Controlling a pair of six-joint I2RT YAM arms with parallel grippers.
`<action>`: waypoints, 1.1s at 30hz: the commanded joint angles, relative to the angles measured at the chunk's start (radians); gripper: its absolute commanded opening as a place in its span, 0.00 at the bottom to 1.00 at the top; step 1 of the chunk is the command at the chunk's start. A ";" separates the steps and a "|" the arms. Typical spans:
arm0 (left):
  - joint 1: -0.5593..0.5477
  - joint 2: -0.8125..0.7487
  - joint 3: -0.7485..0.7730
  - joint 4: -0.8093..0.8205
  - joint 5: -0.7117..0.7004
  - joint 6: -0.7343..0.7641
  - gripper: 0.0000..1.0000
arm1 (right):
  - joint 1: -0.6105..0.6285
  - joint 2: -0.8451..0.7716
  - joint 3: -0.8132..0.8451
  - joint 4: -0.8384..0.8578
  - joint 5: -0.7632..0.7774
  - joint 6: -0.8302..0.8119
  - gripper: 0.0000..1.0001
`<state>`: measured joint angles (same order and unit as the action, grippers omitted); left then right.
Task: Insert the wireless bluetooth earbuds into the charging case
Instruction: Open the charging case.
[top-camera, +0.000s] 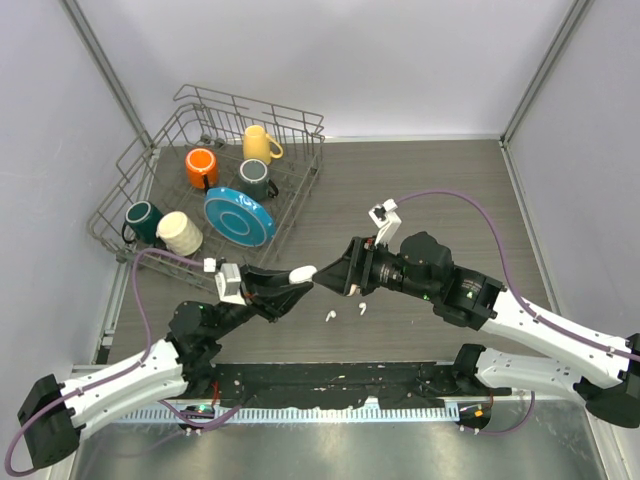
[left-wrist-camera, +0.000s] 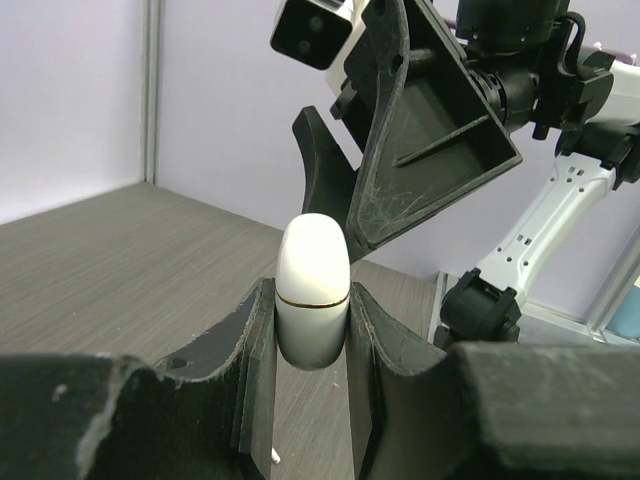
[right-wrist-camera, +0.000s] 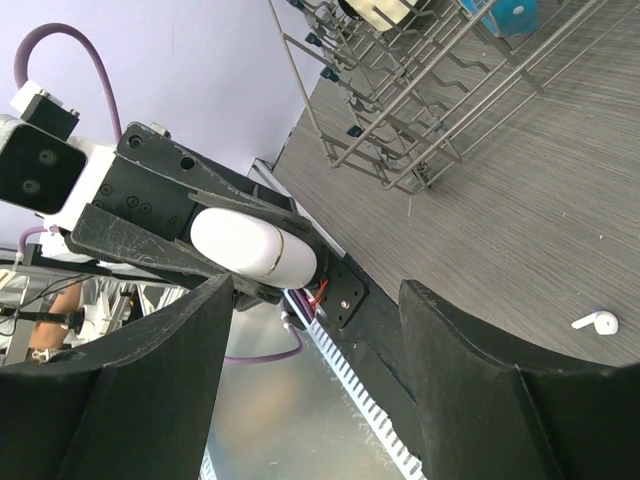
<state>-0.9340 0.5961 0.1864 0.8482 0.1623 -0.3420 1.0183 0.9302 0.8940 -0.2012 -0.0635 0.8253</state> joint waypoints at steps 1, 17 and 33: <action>-0.002 0.010 0.036 0.048 0.032 -0.011 0.00 | 0.003 0.004 0.025 0.048 0.022 0.003 0.72; -0.002 -0.004 0.031 0.043 0.017 -0.018 0.00 | 0.005 0.010 0.016 0.048 -0.004 0.002 0.71; -0.002 0.002 0.047 0.043 0.029 -0.022 0.00 | 0.006 0.019 0.010 0.026 0.002 -0.005 0.68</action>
<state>-0.9340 0.6018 0.1886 0.8471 0.1833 -0.3599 1.0191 0.9436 0.8936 -0.1955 -0.0807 0.8391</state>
